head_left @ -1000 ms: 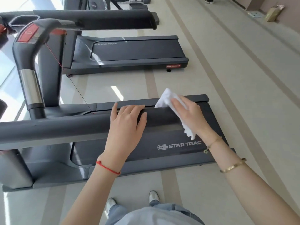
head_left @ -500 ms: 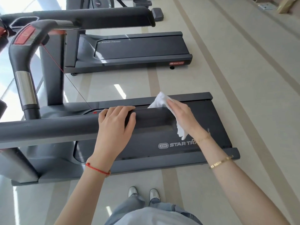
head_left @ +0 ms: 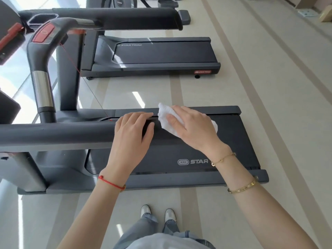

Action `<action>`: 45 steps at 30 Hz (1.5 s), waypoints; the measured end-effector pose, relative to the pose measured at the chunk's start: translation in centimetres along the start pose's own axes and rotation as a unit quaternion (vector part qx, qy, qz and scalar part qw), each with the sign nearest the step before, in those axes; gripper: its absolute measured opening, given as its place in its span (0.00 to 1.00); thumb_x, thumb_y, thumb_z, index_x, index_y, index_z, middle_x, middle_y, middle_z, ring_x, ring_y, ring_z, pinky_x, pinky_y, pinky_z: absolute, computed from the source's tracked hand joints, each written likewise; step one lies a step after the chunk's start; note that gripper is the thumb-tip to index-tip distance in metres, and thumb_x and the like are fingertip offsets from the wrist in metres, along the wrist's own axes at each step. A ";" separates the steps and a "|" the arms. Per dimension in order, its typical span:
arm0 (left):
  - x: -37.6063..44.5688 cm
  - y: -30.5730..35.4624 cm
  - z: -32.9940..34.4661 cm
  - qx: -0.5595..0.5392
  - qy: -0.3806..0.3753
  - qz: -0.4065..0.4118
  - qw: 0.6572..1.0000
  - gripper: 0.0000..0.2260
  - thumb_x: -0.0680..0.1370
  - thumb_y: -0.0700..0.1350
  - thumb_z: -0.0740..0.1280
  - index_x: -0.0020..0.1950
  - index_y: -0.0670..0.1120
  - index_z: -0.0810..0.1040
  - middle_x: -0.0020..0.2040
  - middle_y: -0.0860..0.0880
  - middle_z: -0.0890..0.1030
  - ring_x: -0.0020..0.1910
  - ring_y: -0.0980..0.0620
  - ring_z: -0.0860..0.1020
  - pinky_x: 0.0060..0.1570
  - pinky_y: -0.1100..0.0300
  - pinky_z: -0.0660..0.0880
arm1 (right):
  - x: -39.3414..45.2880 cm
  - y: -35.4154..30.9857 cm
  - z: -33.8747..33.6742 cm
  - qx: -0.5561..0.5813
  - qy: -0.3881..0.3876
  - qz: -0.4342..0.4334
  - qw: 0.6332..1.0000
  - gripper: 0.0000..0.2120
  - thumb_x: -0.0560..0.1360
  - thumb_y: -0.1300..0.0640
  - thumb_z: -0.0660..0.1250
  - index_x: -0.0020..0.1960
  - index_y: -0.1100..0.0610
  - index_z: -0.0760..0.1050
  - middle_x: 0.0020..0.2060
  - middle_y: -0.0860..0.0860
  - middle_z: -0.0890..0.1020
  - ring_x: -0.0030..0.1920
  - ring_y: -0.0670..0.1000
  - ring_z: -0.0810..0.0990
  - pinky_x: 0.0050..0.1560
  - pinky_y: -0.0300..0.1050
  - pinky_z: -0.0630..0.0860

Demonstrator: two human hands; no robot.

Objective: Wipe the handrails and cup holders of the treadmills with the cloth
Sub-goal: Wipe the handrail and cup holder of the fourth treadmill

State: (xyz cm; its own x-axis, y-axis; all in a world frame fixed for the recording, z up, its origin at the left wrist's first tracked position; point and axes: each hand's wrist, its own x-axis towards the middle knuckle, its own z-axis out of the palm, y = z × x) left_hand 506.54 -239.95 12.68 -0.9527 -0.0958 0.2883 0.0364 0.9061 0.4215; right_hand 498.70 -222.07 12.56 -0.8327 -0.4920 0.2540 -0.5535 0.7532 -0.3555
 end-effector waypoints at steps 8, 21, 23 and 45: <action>-2.5 -5.5 -4.8 -0.005 0.063 -0.060 0.996 0.12 0.81 0.44 0.61 0.62 0.46 0.78 0.59 0.51 0.80 0.62 0.49 0.74 0.68 0.52 0.65 | 2.2 -7.2 4.0 -0.130 0.043 -0.145 0.980 0.21 0.83 0.43 0.49 0.65 0.53 0.71 0.49 0.51 0.79 0.40 0.53 0.77 0.37 0.46 0.74; -4.6 -22.2 -14.1 0.003 0.153 -0.103 0.983 0.11 0.80 0.40 0.62 0.60 0.45 0.80 0.56 0.49 0.81 0.59 0.47 0.75 0.62 0.42 0.71 | 7.4 -22.3 12.0 -0.134 0.056 -0.200 0.969 0.19 0.83 0.47 0.51 0.68 0.54 0.70 0.53 0.53 0.78 0.44 0.54 0.78 0.44 0.48 0.77; -4.8 -25.7 -15.5 0.013 0.151 -0.098 0.984 0.11 0.80 0.40 0.62 0.59 0.45 0.80 0.55 0.48 0.81 0.59 0.46 0.76 0.62 0.42 0.71 | 8.3 -25.0 13.4 -0.123 0.059 -0.199 0.970 0.18 0.83 0.47 0.53 0.67 0.54 0.70 0.52 0.53 0.78 0.44 0.55 0.78 0.44 0.49 0.77; -5.9 -39.7 -21.5 -0.056 0.101 -0.051 0.992 0.12 0.82 0.42 0.59 0.61 0.46 0.79 0.56 0.51 0.81 0.59 0.50 0.73 0.62 0.52 0.70 | 12.5 -41.0 20.0 -0.091 0.031 -0.127 0.987 0.20 0.83 0.43 0.50 0.68 0.51 0.70 0.54 0.49 0.78 0.49 0.54 0.77 0.52 0.51 0.72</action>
State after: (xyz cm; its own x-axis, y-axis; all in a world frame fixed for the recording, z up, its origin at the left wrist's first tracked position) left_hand 517.20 -284.20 12.72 -0.8739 -0.2762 0.4000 -0.0136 0.8365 0.5478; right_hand 510.61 -267.84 12.28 -0.6623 -0.6513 0.3703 -0.7270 0.6781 -0.1077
